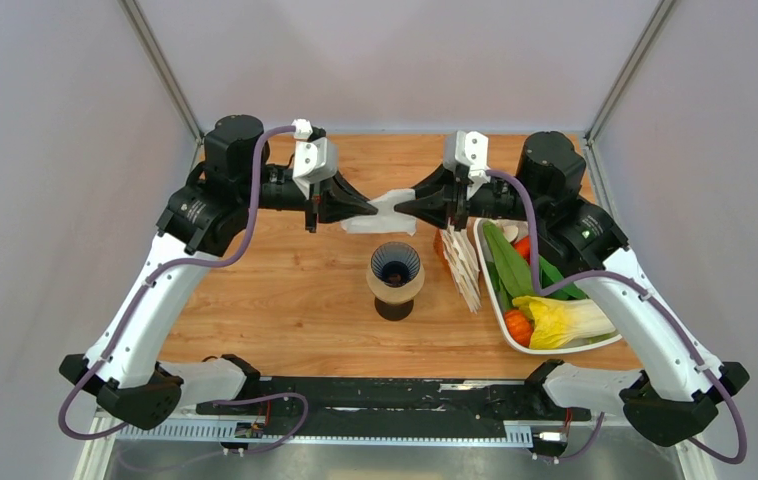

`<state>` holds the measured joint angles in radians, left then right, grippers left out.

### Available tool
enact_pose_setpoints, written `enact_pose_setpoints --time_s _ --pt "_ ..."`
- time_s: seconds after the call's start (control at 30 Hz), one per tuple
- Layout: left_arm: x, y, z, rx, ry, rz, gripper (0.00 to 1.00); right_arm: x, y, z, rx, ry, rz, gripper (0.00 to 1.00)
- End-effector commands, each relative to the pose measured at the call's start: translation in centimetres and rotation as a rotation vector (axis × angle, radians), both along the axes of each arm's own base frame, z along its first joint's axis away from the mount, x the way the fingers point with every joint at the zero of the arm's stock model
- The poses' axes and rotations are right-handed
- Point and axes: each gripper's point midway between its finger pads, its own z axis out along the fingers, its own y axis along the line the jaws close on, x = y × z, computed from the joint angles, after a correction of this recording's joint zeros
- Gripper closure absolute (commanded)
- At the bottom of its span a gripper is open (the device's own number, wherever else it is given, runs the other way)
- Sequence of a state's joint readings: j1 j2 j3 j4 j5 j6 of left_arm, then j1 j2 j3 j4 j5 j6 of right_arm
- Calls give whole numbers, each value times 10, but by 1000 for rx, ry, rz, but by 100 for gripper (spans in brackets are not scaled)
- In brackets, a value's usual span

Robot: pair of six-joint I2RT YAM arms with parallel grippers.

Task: Place the coffee filter in the dripper

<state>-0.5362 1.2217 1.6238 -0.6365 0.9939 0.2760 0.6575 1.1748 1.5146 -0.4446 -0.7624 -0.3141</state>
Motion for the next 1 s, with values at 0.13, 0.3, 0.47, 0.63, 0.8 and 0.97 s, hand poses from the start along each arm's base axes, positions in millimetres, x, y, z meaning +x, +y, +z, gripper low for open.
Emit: enact_pose_setpoints --time_s 0.13,0.3,0.47,0.63,0.8,0.97 --pt "-2 1 -3 15 -5 -21 100 -14 -3 21 35 -53 56 100" --pt "-3 0 -1 4 10 -25 100 -12 -5 18 31 -38 30 67" --pt "-2 0 0 3 20 -21 100 -17 -6 18 31 -46 51 97" --pt "-5 -3 19 -59 22 -35 100 -11 -6 -5 0 46 15 29" --pt "-16 -5 34 -97 57 -85 100 -12 -5 -26 -33 88 27 49" --pt "-16 -5 32 -87 80 -87 100 -10 -2 -29 -42 110 33 100"
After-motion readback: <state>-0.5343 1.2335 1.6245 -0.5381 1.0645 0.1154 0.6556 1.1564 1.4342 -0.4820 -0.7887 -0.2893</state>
